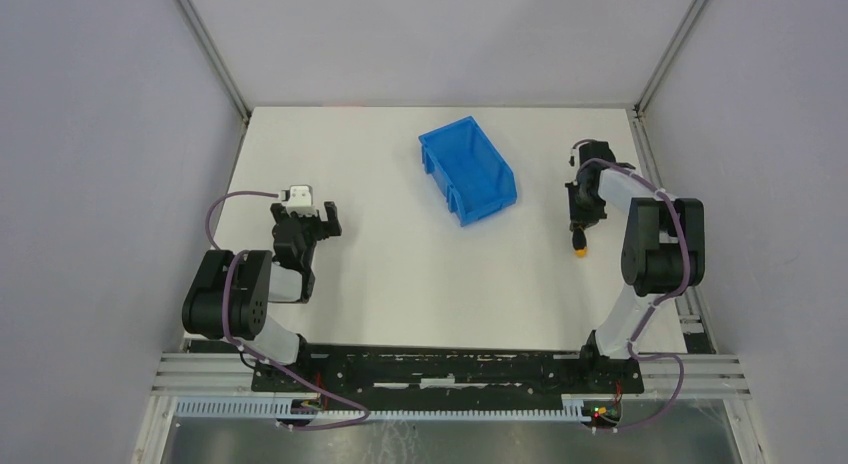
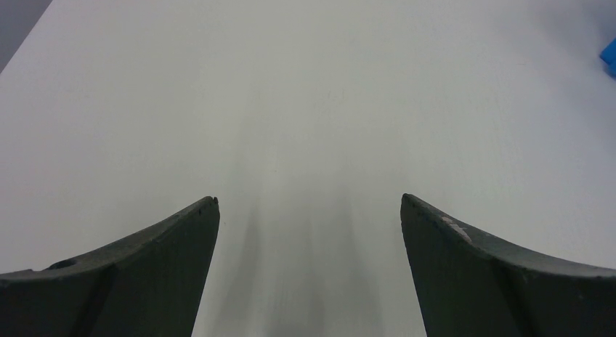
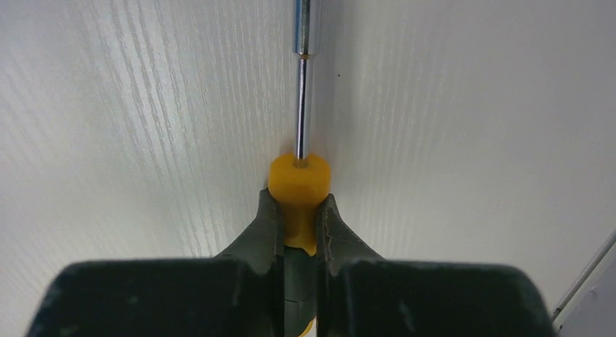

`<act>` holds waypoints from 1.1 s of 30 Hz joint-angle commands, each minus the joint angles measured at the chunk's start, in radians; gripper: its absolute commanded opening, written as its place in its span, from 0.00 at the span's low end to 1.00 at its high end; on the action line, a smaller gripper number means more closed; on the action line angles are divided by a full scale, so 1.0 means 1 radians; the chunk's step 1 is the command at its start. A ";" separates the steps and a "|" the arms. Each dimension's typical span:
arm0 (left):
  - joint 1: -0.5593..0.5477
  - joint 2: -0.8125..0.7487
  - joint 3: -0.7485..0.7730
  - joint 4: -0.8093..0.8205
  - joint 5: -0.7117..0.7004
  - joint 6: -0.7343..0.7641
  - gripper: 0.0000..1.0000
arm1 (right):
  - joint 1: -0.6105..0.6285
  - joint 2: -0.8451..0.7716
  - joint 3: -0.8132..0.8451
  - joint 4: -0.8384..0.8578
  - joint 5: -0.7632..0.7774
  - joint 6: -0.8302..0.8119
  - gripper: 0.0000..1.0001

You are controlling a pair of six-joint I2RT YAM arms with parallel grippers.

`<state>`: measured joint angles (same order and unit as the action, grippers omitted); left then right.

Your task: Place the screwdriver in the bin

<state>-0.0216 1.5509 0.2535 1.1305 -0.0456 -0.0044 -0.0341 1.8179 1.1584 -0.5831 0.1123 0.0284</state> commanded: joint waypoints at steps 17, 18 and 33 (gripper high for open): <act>0.005 -0.017 0.000 0.026 0.007 -0.021 1.00 | 0.086 0.132 0.940 -0.423 -0.149 0.126 0.00; 0.005 -0.017 0.000 0.026 0.007 -0.020 1.00 | 0.131 0.117 0.922 -0.364 -0.161 0.141 0.00; 0.005 -0.017 0.000 0.026 0.006 -0.021 1.00 | 0.541 0.253 0.740 0.149 0.130 -0.005 0.00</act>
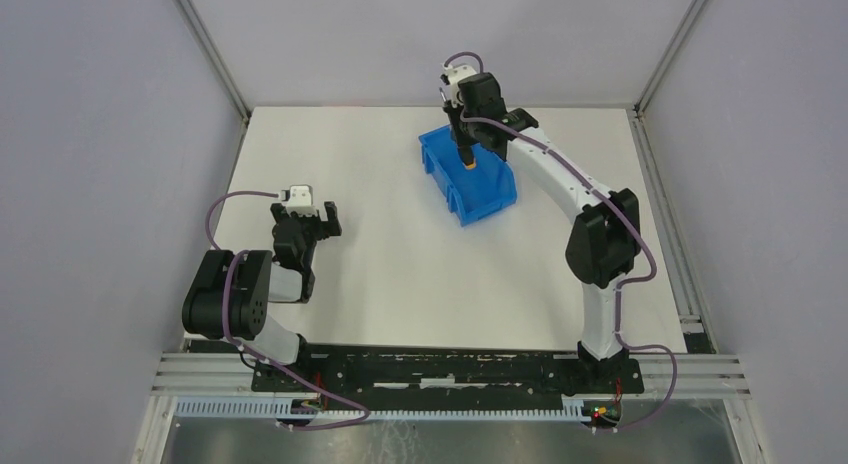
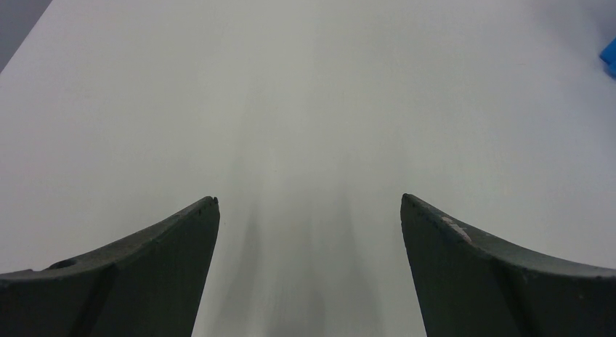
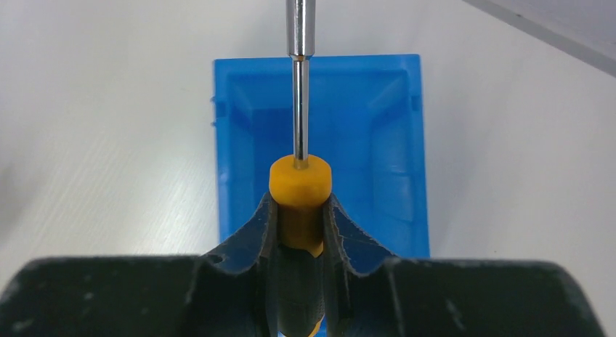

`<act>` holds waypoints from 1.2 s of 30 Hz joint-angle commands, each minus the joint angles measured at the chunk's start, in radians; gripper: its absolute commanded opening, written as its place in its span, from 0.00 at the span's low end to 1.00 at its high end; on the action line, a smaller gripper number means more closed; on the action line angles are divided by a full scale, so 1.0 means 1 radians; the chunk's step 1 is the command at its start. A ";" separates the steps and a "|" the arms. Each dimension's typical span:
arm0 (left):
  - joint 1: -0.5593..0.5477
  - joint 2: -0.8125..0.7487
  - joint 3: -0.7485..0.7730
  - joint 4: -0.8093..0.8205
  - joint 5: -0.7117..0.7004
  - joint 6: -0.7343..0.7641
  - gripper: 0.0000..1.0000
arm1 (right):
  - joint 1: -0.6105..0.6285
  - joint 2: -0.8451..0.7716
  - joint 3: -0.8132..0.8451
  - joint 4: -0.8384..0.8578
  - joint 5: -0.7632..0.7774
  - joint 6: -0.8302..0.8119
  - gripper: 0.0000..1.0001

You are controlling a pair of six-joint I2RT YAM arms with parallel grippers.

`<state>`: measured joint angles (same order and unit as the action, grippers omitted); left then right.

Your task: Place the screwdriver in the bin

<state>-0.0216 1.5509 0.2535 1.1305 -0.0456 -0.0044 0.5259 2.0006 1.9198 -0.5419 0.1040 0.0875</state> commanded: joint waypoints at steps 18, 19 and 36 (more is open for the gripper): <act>0.005 -0.017 0.000 0.026 0.007 -0.022 1.00 | 0.031 0.179 -0.253 0.182 0.144 -0.006 0.43; 0.005 -0.016 0.000 0.026 0.007 -0.021 1.00 | 0.034 0.169 -0.241 0.174 0.143 -0.009 0.48; 0.005 -0.017 -0.001 0.026 0.007 -0.021 1.00 | 0.052 -0.412 -0.410 0.248 0.305 -0.138 0.98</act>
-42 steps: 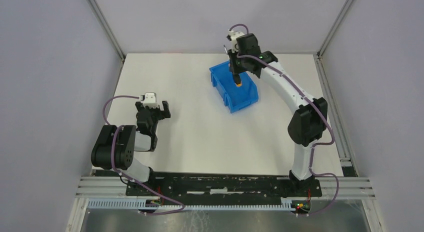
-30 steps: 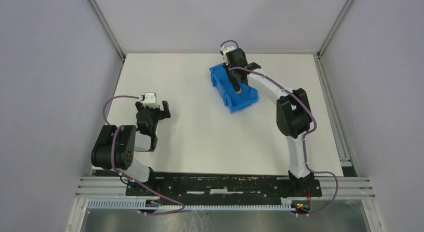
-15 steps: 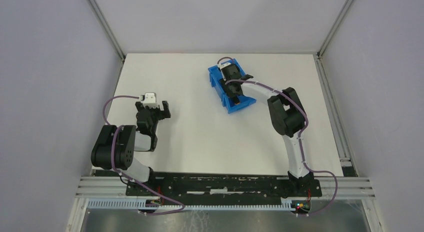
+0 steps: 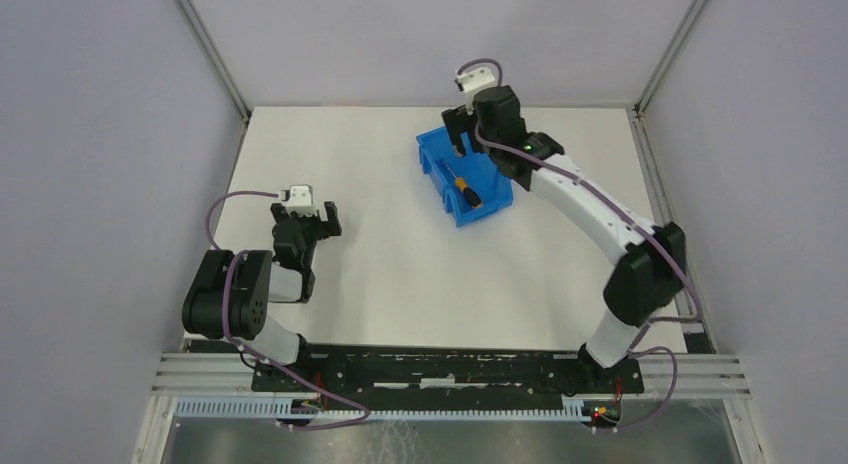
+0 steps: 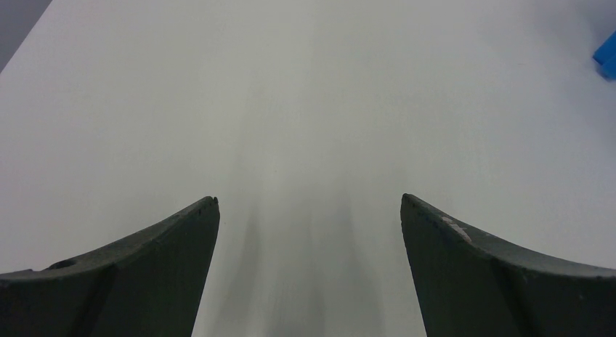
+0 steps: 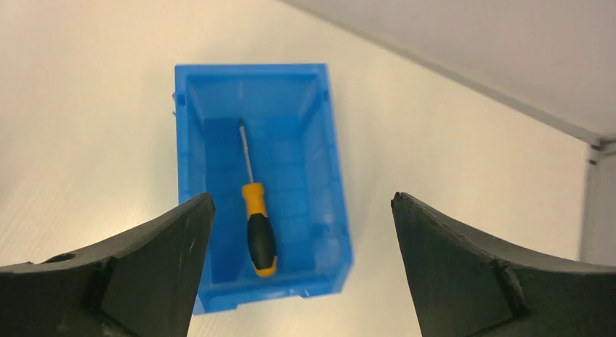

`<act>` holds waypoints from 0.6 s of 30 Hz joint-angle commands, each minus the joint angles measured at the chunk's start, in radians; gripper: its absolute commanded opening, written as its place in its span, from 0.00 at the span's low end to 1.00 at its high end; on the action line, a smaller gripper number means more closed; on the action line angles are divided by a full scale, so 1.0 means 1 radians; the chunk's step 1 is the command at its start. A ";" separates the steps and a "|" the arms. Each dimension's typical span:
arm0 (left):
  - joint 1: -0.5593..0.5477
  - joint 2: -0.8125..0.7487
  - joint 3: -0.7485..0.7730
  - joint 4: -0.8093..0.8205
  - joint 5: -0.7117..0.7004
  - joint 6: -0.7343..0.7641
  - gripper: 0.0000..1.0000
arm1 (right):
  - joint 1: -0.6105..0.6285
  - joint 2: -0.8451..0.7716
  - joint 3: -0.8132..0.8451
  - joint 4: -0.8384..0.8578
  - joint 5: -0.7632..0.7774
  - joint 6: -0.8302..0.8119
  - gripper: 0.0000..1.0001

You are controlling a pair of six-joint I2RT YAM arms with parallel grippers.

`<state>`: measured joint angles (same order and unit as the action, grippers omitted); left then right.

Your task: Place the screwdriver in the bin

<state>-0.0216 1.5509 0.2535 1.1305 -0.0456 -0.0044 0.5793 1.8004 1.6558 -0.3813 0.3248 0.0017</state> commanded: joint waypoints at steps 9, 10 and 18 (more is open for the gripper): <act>0.005 -0.017 0.000 0.026 0.007 -0.022 1.00 | -0.018 -0.689 -0.837 0.417 0.261 -0.019 0.98; 0.005 -0.016 0.000 0.026 0.007 -0.021 1.00 | -0.019 -0.735 -0.902 0.444 0.277 -0.014 0.98; 0.005 -0.017 -0.001 0.026 0.006 -0.021 1.00 | -0.018 -1.008 -1.357 0.638 0.300 0.063 0.98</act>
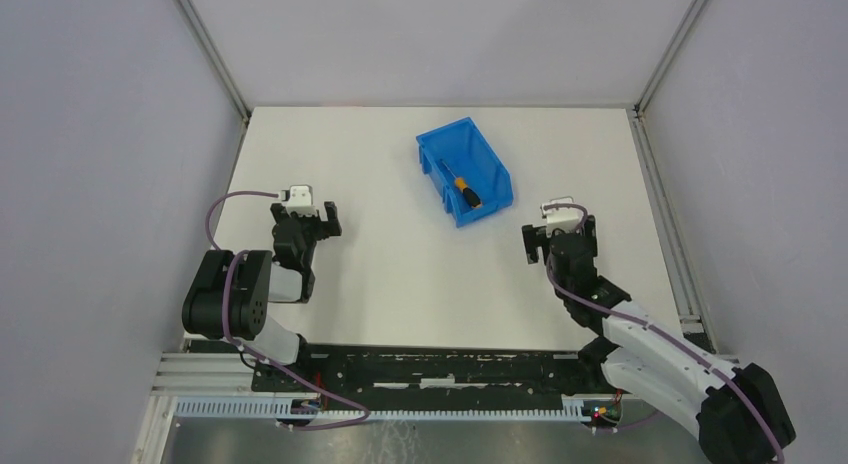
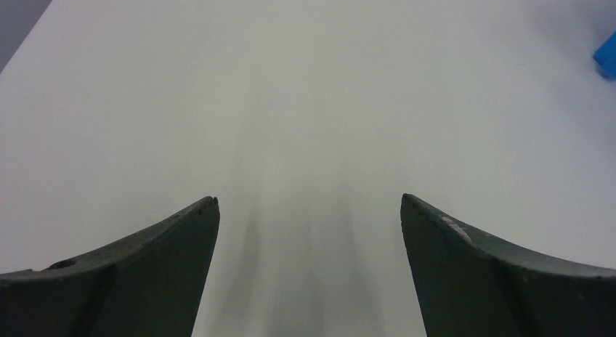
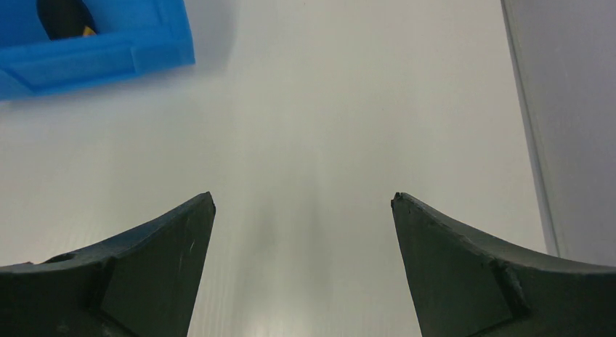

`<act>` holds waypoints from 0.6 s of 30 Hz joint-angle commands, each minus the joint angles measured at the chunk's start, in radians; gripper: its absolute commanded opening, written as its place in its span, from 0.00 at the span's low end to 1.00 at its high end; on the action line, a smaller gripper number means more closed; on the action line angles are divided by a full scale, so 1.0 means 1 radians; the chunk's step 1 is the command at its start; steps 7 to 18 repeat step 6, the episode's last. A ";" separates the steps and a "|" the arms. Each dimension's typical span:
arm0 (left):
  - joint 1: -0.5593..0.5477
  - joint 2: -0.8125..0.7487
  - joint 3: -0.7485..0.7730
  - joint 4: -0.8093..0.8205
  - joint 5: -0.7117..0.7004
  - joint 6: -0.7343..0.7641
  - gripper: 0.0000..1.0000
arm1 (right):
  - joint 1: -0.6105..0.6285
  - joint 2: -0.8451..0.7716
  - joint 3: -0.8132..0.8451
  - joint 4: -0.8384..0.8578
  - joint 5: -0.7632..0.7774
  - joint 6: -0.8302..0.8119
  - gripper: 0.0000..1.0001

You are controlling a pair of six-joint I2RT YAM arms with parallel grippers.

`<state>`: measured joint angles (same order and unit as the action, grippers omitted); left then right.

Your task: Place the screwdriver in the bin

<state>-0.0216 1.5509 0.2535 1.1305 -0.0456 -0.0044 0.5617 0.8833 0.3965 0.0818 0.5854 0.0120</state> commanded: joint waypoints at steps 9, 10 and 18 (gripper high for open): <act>0.005 -0.016 -0.001 0.026 0.007 -0.021 1.00 | 0.000 -0.147 -0.167 0.195 0.044 0.054 0.98; 0.005 -0.016 -0.001 0.026 0.007 -0.021 1.00 | 0.000 -0.147 -0.167 0.195 0.044 0.054 0.98; 0.005 -0.016 -0.001 0.026 0.007 -0.021 1.00 | 0.000 -0.147 -0.167 0.195 0.044 0.054 0.98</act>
